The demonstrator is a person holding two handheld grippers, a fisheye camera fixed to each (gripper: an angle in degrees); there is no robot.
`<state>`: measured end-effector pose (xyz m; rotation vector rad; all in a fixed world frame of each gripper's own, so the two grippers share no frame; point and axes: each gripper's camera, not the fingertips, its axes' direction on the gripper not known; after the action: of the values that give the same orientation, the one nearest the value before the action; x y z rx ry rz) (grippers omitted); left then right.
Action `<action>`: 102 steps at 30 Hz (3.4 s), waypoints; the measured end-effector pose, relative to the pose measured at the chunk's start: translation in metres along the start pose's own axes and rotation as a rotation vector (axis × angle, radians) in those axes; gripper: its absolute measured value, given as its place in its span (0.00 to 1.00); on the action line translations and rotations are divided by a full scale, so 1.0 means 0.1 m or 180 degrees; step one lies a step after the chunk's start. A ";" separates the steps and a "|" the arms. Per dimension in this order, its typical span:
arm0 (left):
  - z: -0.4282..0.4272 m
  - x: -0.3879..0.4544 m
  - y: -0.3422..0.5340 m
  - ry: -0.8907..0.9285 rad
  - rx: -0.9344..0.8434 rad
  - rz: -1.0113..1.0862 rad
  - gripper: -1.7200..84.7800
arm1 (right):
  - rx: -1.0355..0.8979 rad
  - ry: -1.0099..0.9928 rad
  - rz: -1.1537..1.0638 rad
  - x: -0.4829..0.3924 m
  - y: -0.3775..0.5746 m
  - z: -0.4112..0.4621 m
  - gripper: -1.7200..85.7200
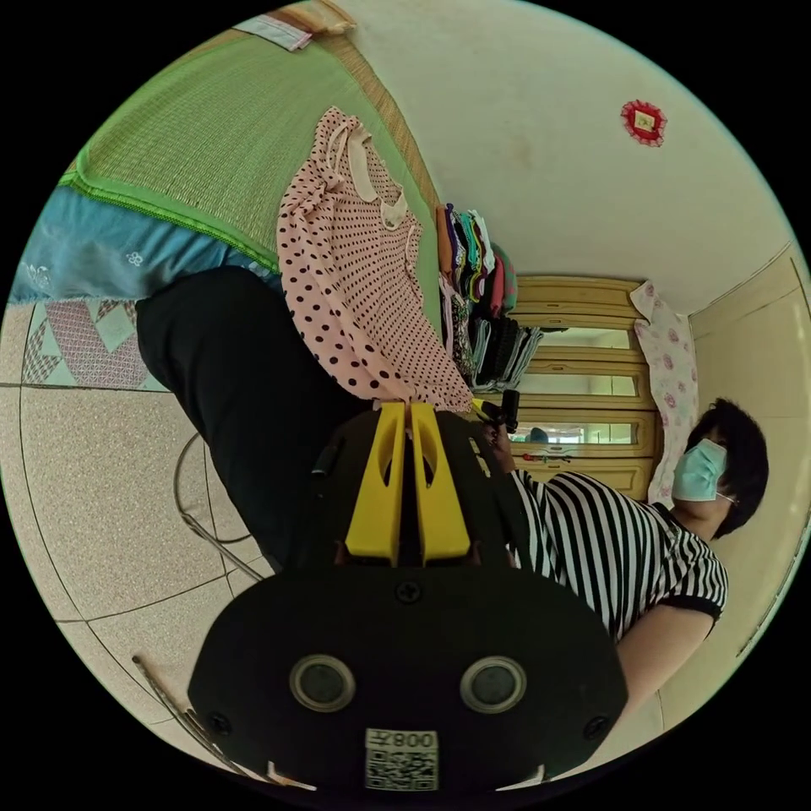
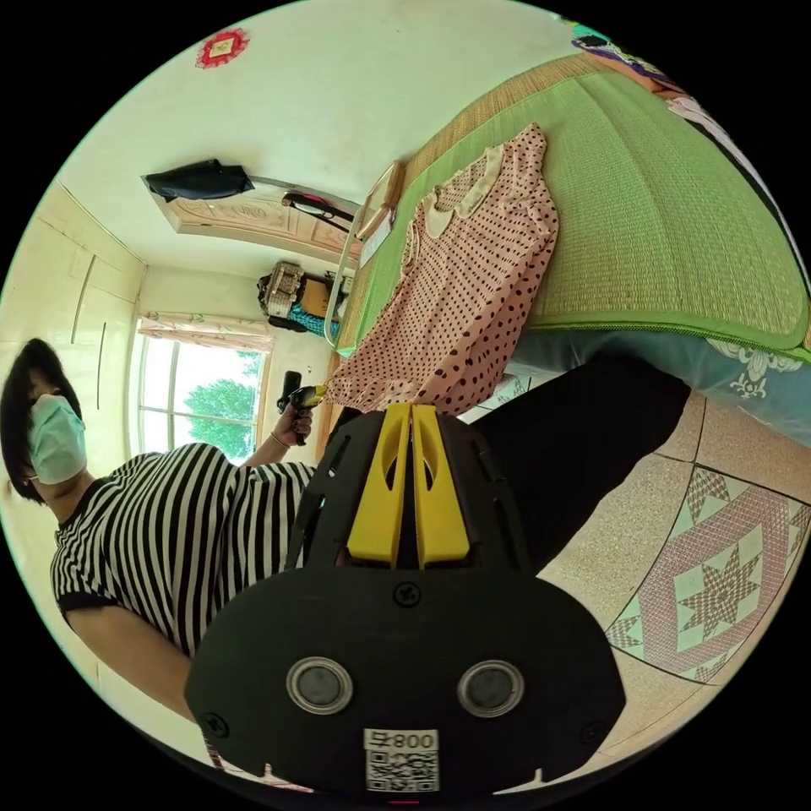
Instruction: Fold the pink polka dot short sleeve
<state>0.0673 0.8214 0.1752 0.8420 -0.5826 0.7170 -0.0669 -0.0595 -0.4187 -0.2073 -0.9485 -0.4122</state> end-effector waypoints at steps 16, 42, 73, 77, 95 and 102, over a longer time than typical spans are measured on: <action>-0.35 0.03 0.19 0.0291 0.0137 0.0285 0.03 | 0.0212 -0.0260 -0.0250 -0.28 0.38 -0.38 0.02; 0.16 -0.72 -3.20 0.0372 0.0522 0.0496 0.03 | 0.0404 0.0143 -0.0211 0.33 -2.50 -0.50 0.02; 1.51 -2.44 -6.39 0.0116 0.0618 -0.0125 0.03 | 0.0156 0.0387 0.0411 1.44 -5.04 0.05 0.02; 1.66 -2.58 -6.60 0.0150 0.0660 -0.0190 0.03 | 0.0144 0.0359 0.0490 1.52 -5.21 0.14 0.02; 2.18 -2.46 -7.12 0.0477 0.0971 -0.0208 0.09 | 0.0555 0.0195 0.0555 1.30 -5.25 0.14 0.05; 2.41 -1.87 -6.92 0.0274 0.1195 -0.0025 0.10 | 0.0556 0.0566 0.0119 0.56 -4.98 0.34 0.08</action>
<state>0.4327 0.2404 -0.1420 1.1532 -0.3712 0.8658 -0.2772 -0.5110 -0.3572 -0.0287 -0.7995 -0.3060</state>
